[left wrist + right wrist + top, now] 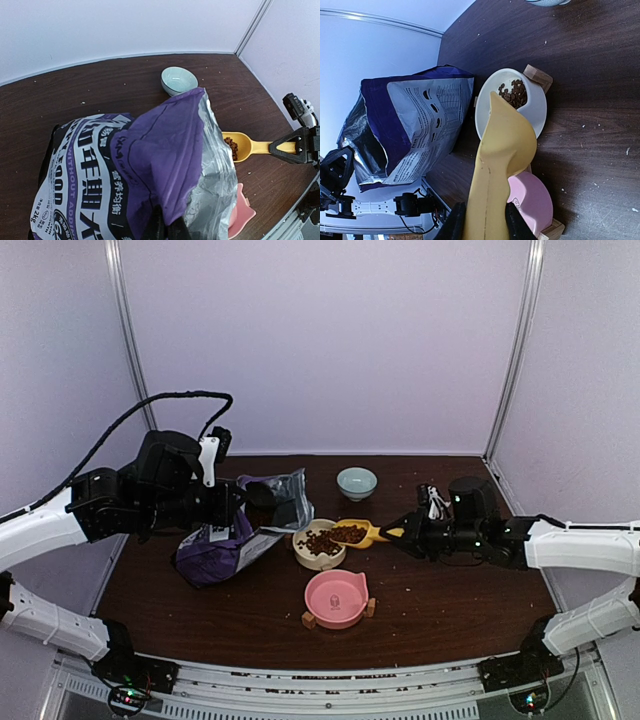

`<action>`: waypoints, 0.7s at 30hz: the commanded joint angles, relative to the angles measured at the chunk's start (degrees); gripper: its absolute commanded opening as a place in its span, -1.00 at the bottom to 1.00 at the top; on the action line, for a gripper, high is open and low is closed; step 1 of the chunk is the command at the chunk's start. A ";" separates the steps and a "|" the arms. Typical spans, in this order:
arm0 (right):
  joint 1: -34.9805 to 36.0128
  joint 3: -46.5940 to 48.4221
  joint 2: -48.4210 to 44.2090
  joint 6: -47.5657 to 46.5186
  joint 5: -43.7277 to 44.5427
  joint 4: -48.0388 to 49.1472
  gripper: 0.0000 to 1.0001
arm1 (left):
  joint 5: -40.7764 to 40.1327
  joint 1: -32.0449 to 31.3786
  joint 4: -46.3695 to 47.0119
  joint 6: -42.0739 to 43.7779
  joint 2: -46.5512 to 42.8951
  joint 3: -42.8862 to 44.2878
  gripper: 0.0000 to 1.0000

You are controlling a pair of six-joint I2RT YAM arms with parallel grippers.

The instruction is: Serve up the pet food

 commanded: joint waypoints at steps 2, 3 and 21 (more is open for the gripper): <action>-0.17 3.65 0.97 -3.76 1.95 -2.61 -0.76 | -2.17 0.70 1.26 0.50 -0.86 1.66 -1.00; -0.17 4.10 1.22 -4.08 1.90 -3.14 -0.76 | -2.25 0.70 1.26 0.51 -1.04 1.50 -1.00; 1.52 11.80 4.19 -11.61 4.91 -13.39 -0.76 | -2.01 0.70 1.40 0.70 -1.12 1.47 -1.00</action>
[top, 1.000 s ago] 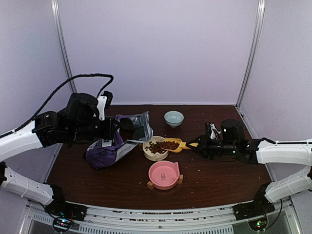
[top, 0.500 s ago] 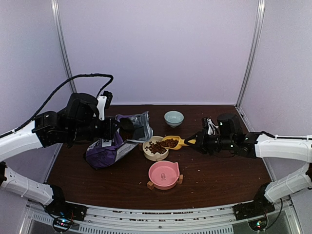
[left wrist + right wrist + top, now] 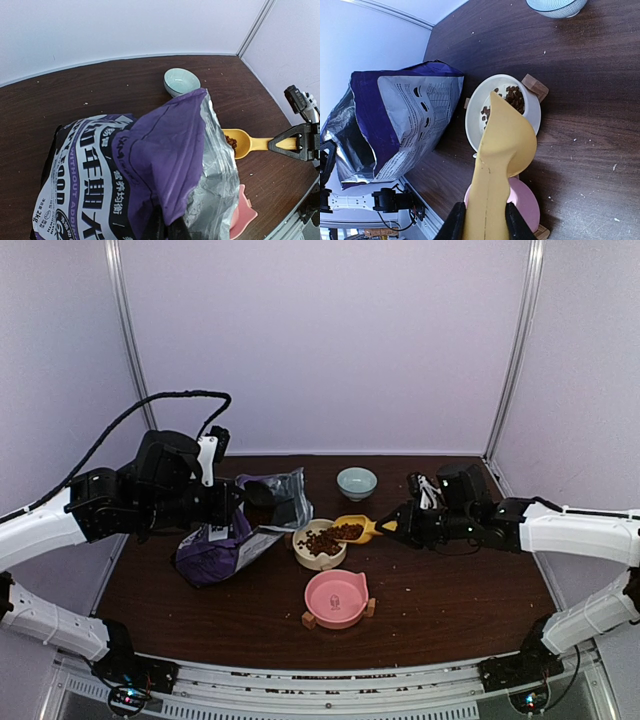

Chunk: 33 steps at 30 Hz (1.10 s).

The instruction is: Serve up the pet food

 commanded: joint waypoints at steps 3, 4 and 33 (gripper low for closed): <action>1.08 4.04 1.16 -3.90 3.14 -4.08 -0.75 | -1.29 0.66 1.61 0.79 -0.77 1.66 -1.00; 1.29 4.45 1.27 -4.33 3.47 -4.61 -0.75 | -1.29 0.66 1.60 0.81 -0.70 1.65 -1.00; 9.46 20.53 7.95 -19.49 17.79 -23.27 -0.76 | -1.12 0.66 1.44 0.93 -1.09 1.65 -1.00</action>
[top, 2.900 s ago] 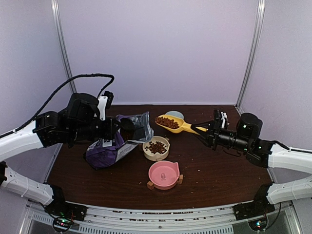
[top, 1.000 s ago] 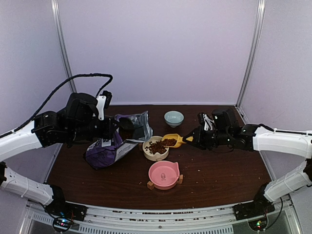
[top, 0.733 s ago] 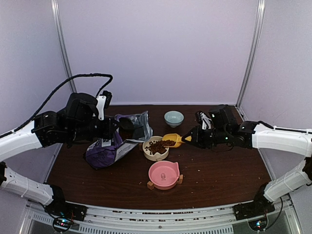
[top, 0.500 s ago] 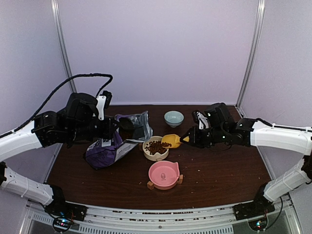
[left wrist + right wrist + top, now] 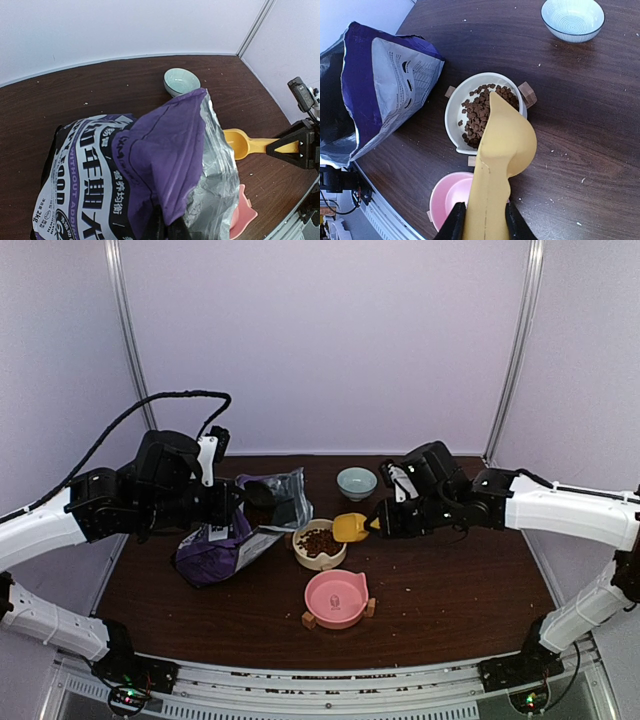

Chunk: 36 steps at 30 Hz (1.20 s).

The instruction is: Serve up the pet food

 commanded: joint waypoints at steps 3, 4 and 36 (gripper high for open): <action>3.09 5.88 2.38 -6.68 6.39 -4.77 -0.75 | -1.10 0.66 1.45 0.88 -1.15 1.52 -1.00; 3.62 6.49 2.80 -7.39 7.10 -5.29 -0.75 | -1.07 0.67 1.45 0.89 -1.15 1.52 -1.00; 7.87 0.64 -18.59 -0.47 -9.80 14.37 -0.74 | 5.96 0.66 5.47 0.42 -2.52 -1.95 -1.00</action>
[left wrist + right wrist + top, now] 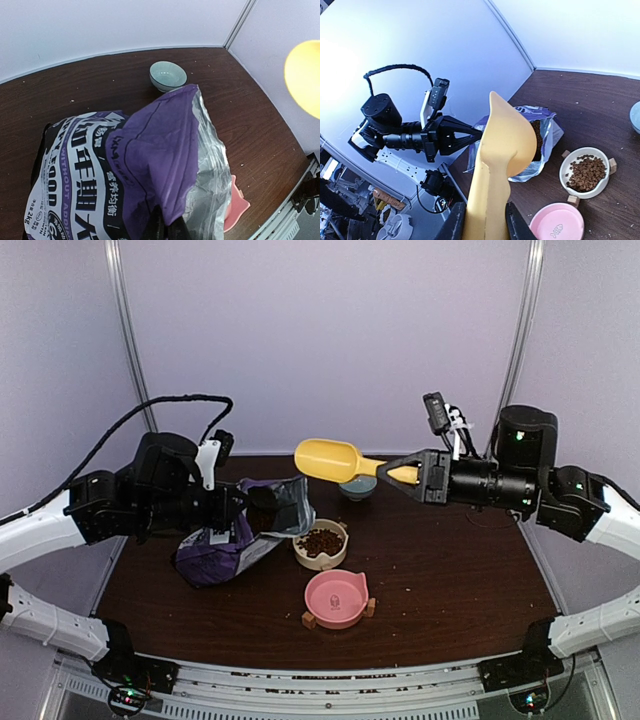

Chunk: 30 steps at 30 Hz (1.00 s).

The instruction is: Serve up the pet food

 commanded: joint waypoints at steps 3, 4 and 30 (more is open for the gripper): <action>3.00 0.29 5.51 0.44 -1.76 4.18 -0.74 | 2.11 0.39 5.51 -0.80 -2.41 -1.68 -1.00; 3.16 0.62 6.58 0.17 -1.07 3.76 -0.74 | 2.21 0.39 5.54 -0.80 -2.54 -1.61 -1.00; 6.69 16.10 35.25 -9.32 14.66 -2.18 -0.75 | 17.56 0.24 13.38 5.61 -4.26 -4.74 -1.00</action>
